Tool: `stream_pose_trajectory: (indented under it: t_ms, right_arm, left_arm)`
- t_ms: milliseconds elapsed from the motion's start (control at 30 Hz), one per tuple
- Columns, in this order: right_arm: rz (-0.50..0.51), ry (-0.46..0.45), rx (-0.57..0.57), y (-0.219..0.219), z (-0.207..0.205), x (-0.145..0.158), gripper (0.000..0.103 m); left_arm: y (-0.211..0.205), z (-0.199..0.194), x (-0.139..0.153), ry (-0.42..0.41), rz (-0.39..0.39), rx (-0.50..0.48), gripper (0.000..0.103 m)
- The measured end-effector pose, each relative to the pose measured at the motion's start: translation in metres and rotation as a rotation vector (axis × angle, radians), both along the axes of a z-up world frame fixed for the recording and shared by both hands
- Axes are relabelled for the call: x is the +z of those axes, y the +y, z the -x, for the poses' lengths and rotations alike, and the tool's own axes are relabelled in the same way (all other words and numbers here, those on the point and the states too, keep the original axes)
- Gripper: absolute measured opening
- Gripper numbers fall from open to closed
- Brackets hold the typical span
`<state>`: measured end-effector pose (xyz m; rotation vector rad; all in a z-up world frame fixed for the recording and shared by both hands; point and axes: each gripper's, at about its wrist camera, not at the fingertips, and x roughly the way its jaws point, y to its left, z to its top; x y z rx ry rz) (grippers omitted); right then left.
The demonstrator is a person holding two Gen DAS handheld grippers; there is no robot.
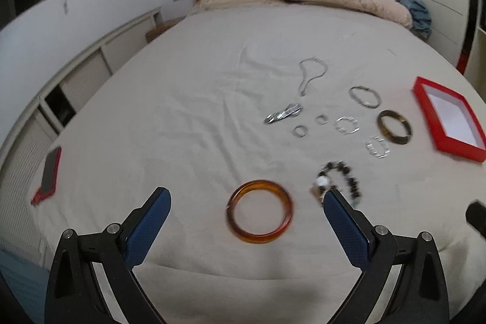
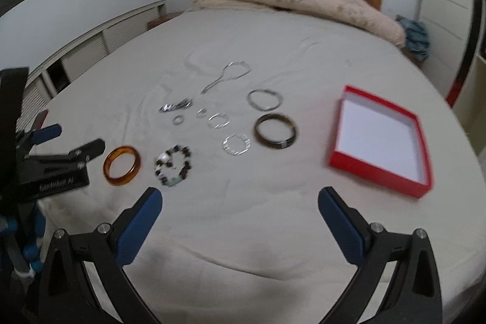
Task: Organize jewelry
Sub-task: 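Grasp the amber bangle with the left tool while the right tool grasps the beaded bracelet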
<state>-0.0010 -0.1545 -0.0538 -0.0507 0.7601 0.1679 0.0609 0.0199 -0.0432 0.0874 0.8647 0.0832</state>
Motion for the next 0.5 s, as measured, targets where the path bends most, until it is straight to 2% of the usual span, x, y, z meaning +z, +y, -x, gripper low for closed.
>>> stream_pose_trajectory:
  t_ms: [100, 267, 333, 400, 467, 500]
  right_arm:
    - [-0.023, 0.037, 0.053, 0.008, -0.009, -0.018, 0.102]
    - [-0.081, 0.079, 0.1, 0.017, -0.028, -0.039, 0.099]
    - [-0.11, 0.103, 0.122, 0.022, -0.04, -0.046, 0.09]
    - [-0.134, 0.13, 0.148, 0.03, -0.054, -0.053, 0.067]
    - [-0.144, 0.167, 0.164, 0.038, -0.069, -0.062, 0.051]
    - [-0.153, 0.182, 0.167, 0.043, -0.076, -0.067, 0.048]
  left_arm:
    - [0.015, -0.006, -0.015, 0.03, 0.005, 0.012, 0.098]
    - [0.032, -0.018, -0.037, 0.098, 0.024, 0.006, 0.072]
    - [0.038, -0.023, -0.046, 0.121, 0.031, 0.007, 0.066]
    - [0.044, -0.028, -0.052, 0.146, 0.053, 0.007, 0.062]
    - [0.046, -0.032, -0.058, 0.166, 0.068, -0.001, 0.055]
    - [0.043, -0.034, -0.061, 0.178, 0.063, -0.004, 0.054]
